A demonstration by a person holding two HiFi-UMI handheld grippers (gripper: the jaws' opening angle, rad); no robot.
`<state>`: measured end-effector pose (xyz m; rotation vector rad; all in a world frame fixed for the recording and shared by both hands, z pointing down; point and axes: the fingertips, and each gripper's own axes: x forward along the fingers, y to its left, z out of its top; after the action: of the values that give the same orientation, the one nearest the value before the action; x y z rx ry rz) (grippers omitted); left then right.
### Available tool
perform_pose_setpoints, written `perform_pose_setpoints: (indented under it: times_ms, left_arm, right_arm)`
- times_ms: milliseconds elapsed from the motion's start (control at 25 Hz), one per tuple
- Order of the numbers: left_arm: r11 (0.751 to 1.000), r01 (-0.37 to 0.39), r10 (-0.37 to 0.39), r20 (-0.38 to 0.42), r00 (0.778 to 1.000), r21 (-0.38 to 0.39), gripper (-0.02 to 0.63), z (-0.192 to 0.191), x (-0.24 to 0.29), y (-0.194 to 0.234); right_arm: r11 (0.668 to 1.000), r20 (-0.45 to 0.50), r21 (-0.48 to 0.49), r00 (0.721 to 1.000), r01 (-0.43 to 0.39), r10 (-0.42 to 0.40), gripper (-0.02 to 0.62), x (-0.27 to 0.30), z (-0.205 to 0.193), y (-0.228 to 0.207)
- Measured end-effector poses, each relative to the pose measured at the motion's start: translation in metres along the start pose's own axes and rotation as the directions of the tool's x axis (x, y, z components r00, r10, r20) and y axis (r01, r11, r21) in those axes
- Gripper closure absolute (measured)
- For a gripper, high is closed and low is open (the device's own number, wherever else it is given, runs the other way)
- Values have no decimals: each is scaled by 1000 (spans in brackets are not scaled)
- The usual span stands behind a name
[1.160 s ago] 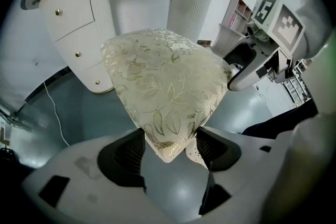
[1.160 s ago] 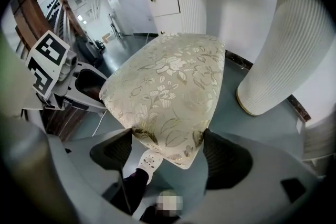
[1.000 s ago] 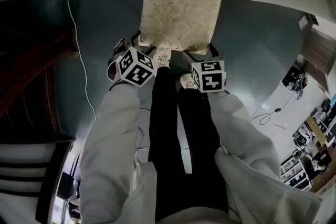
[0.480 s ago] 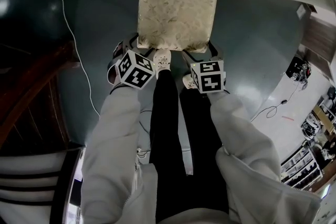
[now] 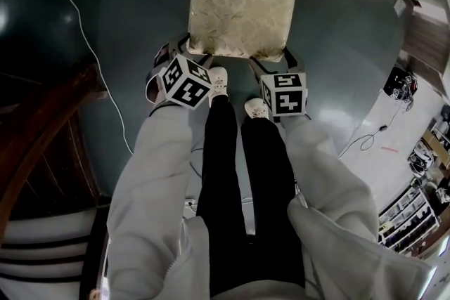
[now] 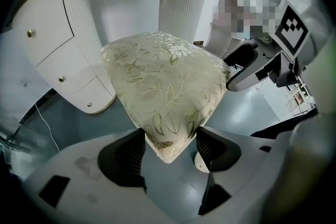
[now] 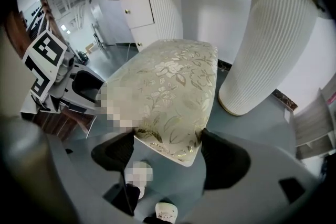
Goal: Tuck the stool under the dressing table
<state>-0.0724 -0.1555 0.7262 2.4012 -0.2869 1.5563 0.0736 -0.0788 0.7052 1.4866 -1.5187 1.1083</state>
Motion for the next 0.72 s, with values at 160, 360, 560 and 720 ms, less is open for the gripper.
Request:
perform_pose_setpoints:
  times_ms: [160,360,560,720]
  left_arm:
    - [999,7,-8,5,1000,37,299,25,6,13]
    - [999,7,-8,16,1000,51,299,37,9,22]
    - [998,17,-18,16,1000,59,299,47,14,26]
    - [998,18,-20,20,1000,57,299,52,16,28]
  right_arm:
    - [999,7,40,1000,19,-19,144,3,16,-16]
    - [998,27,58,999,32,-33,143,6,26,-22]
    - [997,20,70,1000,19,-20,149,9,33,-31]
    - [997,15,69,1000,20,-21,149,10,36,-35]
